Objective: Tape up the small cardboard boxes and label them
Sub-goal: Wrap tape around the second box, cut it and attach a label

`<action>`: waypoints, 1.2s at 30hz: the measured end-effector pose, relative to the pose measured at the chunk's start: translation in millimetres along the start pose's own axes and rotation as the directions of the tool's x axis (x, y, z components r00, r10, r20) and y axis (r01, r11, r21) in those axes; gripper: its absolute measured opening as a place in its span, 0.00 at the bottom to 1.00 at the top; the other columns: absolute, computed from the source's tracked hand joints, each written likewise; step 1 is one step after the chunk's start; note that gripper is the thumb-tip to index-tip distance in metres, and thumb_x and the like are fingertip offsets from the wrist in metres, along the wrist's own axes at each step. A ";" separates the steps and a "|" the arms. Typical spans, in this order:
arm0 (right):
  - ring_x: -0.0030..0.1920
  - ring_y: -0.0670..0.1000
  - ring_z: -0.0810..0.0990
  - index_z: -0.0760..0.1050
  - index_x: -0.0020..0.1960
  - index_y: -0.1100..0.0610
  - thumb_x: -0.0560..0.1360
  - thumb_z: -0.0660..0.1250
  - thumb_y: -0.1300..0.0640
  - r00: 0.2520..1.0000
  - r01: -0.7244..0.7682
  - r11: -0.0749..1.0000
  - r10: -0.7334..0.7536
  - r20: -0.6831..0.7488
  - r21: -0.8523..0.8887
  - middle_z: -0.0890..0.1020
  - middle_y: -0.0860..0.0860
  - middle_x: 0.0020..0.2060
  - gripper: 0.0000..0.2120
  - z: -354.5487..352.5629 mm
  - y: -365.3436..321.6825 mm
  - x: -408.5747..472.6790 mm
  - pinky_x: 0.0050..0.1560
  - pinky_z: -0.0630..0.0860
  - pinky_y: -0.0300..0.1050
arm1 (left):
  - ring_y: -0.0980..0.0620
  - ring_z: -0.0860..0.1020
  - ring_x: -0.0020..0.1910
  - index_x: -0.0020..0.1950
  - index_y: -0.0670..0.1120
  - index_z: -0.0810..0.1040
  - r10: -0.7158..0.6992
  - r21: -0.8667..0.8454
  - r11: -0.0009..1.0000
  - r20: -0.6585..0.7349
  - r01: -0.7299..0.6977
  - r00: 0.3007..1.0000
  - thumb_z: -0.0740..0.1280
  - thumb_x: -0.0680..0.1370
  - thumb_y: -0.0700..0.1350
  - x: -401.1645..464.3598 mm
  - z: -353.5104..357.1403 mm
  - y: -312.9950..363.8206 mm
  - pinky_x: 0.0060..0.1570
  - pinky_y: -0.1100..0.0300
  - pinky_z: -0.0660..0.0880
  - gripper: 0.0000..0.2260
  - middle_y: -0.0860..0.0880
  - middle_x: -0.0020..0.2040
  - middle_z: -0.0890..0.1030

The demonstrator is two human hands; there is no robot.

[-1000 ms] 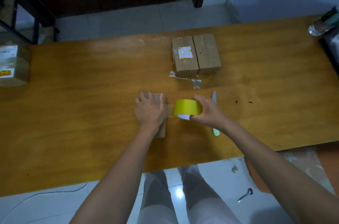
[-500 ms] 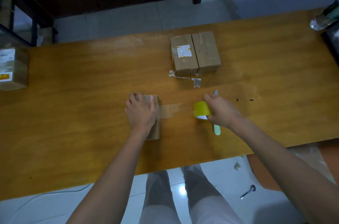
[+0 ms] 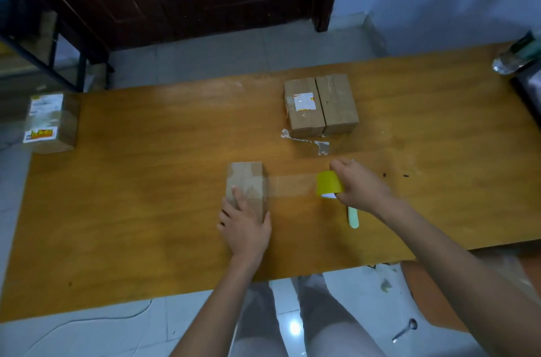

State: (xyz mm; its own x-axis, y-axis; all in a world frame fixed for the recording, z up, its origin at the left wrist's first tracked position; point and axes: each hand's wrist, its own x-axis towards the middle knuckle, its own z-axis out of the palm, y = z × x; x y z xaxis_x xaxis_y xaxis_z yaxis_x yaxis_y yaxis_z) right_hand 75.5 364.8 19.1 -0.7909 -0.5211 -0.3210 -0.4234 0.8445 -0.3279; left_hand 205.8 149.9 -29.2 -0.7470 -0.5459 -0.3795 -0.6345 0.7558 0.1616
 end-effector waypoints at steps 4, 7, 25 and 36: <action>0.41 0.54 0.72 0.64 0.44 0.54 0.65 0.69 0.63 0.997 0.071 0.989 -0.065 -0.050 0.130 0.70 0.49 0.43 0.15 -24.0 -4.5 -4.2 0.37 0.73 0.52 | 0.38 0.63 0.69 0.77 0.48 0.47 0.073 -0.267 0.959 -0.100 -0.098 0.992 0.69 0.72 0.63 6.2 -22.7 -17.0 0.64 0.42 0.68 0.45 0.40 0.73 0.59; 0.39 0.53 0.71 0.62 0.44 0.52 0.64 0.68 0.64 0.982 0.146 0.979 -0.126 -0.139 0.142 0.68 0.48 0.42 0.17 -43.0 -17.2 -3.7 0.35 0.71 0.51 | 0.42 0.62 0.71 0.78 0.51 0.48 0.102 -0.476 0.866 -0.127 -0.151 0.987 0.72 0.71 0.61 4.0 -45.9 -26.7 0.66 0.41 0.68 0.45 0.46 0.73 0.59; 0.36 0.54 0.70 0.60 0.42 0.56 0.66 0.68 0.65 0.966 0.152 0.988 -0.144 -0.213 0.019 0.68 0.49 0.37 0.16 -64.9 -66.7 24.1 0.32 0.61 0.46 | 0.42 0.76 0.61 0.72 0.57 0.58 0.258 -0.982 0.141 0.161 0.128 0.953 0.74 0.66 0.49 8.4 -134.3 -16.2 0.53 0.48 0.78 0.39 0.41 0.65 0.73; 0.38 0.59 0.72 0.63 0.44 0.60 0.66 0.67 0.67 0.971 0.139 0.989 -0.126 -0.202 0.051 0.74 0.57 0.41 0.13 -67.1 -98.8 39.0 0.35 0.69 0.52 | 0.39 0.78 0.57 0.72 0.42 0.68 0.426 -0.897 -0.185 0.294 0.401 0.855 0.79 0.62 0.48 9.0 -147.5 -11.8 0.54 0.45 0.75 0.41 0.38 0.63 0.78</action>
State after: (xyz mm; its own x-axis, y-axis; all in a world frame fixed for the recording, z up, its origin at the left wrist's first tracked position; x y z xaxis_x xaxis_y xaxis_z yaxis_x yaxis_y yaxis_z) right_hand 56.9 269.3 98.6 -0.8041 -0.5876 -0.0907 -0.5060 0.7564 -0.4145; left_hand 177.2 82.8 99.9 -0.8509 -0.0382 -0.5239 -0.3603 -0.6833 0.6351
